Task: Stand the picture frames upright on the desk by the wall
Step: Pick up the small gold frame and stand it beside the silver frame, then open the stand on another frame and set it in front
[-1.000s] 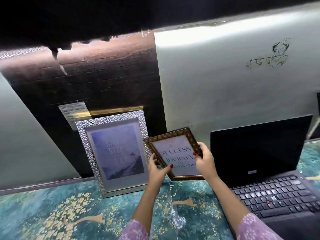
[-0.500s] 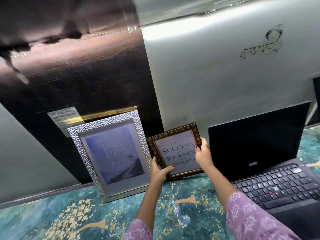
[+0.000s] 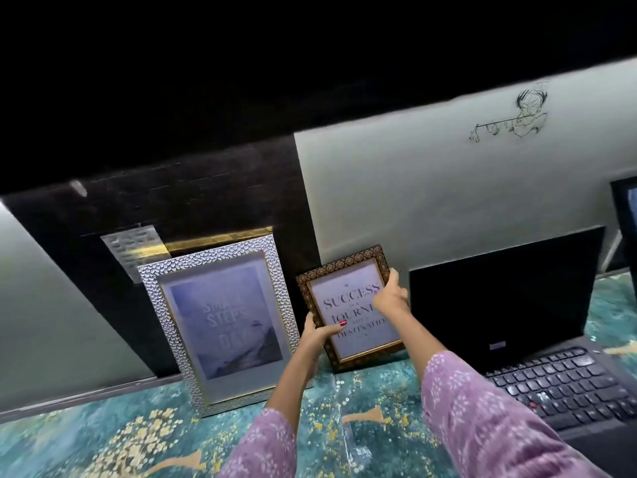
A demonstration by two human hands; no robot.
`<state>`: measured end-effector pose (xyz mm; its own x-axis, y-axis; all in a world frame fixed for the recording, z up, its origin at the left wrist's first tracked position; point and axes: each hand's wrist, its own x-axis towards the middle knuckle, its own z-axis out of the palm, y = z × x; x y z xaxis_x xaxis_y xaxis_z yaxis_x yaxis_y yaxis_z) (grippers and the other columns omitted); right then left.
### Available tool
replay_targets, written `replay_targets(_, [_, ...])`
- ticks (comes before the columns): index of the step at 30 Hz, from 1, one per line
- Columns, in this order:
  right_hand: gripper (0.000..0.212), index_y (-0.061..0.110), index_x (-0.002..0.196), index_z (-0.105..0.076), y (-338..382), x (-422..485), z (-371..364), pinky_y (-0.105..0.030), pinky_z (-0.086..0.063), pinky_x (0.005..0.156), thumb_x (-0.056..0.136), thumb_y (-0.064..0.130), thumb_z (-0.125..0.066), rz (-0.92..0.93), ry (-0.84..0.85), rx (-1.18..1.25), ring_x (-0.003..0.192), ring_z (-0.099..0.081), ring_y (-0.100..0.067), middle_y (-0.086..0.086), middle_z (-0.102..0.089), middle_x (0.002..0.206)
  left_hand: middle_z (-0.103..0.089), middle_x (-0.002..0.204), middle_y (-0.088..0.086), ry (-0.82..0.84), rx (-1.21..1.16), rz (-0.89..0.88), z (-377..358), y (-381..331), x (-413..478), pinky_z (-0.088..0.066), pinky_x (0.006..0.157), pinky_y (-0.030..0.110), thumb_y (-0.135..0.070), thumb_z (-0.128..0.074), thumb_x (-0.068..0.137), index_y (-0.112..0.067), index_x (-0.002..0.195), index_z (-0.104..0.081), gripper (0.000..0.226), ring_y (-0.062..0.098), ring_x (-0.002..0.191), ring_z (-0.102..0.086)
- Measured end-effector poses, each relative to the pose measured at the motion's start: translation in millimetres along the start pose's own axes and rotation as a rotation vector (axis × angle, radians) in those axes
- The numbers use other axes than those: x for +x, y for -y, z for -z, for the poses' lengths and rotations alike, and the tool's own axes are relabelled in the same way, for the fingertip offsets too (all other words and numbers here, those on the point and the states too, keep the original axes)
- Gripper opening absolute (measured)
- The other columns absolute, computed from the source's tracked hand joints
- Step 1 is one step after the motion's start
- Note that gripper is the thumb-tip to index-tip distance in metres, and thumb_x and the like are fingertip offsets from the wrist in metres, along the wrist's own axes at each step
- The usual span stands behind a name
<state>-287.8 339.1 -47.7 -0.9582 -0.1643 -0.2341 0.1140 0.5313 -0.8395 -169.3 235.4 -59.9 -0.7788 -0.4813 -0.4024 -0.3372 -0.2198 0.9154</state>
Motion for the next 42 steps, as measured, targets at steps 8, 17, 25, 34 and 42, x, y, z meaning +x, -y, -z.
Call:
replay_targets(8, [0.114, 0.032, 0.137, 0.028, -1.3, 6.4, -1.0, -0.035, -0.046, 0.087, 0.077, -0.014, -0.057, -0.014, 0.261, 0.088, 0.141, -0.012, -0.037, -0.016, 0.022, 0.153, -0.045, 0.136, 0.004, -0.008, 0.201, -0.028, -5.4, -10.9, 7.9, -0.040, 0.101, 0.039, -0.013, -0.064, 0.082, -0.010, 0.140, -0.023, 0.071, 0.027, 0.126, -0.046])
replay_targets(17, [0.108, 0.029, 0.142, 0.018, -18.3, 0.8, 0.6, -0.038, -0.039, 0.100, 0.077, -0.006, -0.062, 0.086, 0.179, -0.014, 0.141, -0.014, -0.035, -0.017, 0.015, 0.154, -0.015, 0.155, 0.010, 0.018, 0.393, -0.110, -12.5, -3.3, -0.4, -0.027, 0.116, 0.044, -0.018, -0.062, 0.083, -0.014, 0.144, -0.022, 0.073, 0.029, 0.140, -0.025])
replay_targets(25, [0.065, 0.018, 0.141, -0.026, -42.6, -55.7, -4.2, -0.034, -0.042, 0.090, 0.085, 0.015, -0.059, 0.306, 0.269, -0.093, 0.130, -0.040, -0.027, -0.008, -0.033, 0.149, -0.031, 0.151, 0.008, -0.023, 0.272, -0.202, -19.1, 19.7, -22.4, -0.036, 0.111, 0.047, -0.009, -0.056, 0.087, -0.012, 0.143, -0.028, 0.062, 0.028, 0.137, -0.034])
replay_targets(34, [0.039, 0.013, 0.121, -0.050, -93.9, -146.9, -40.7, -0.045, -0.046, 0.094, 0.084, 0.011, -0.060, 0.218, 0.455, 0.081, 0.103, -0.055, -0.023, -0.002, -0.058, 0.096, -0.054, 0.113, 0.006, -0.167, 0.185, -0.275, 49.7, 94.1, -87.0, -0.043, 0.091, 0.033, -0.001, -0.056, 0.086, -0.014, 0.115, -0.050, 0.032, 0.021, 0.109, -0.050])
replay_targets(42, [0.038, 0.014, 0.120, -0.051, -113.1, -210.6, -94.9, -0.024, -0.039, 0.058, 0.084, 0.015, -0.059, 0.201, 0.651, -0.127, 0.076, -0.054, -0.020, 0.006, -0.054, 0.076, -0.053, 0.105, 0.011, -0.442, 0.289, -0.145, 150.4, 140.5, -134.2, -0.042, 0.087, 0.036, -0.001, -0.058, 0.083, 0.000, 0.116, -0.051, 0.033, 0.033, 0.109, -0.054])
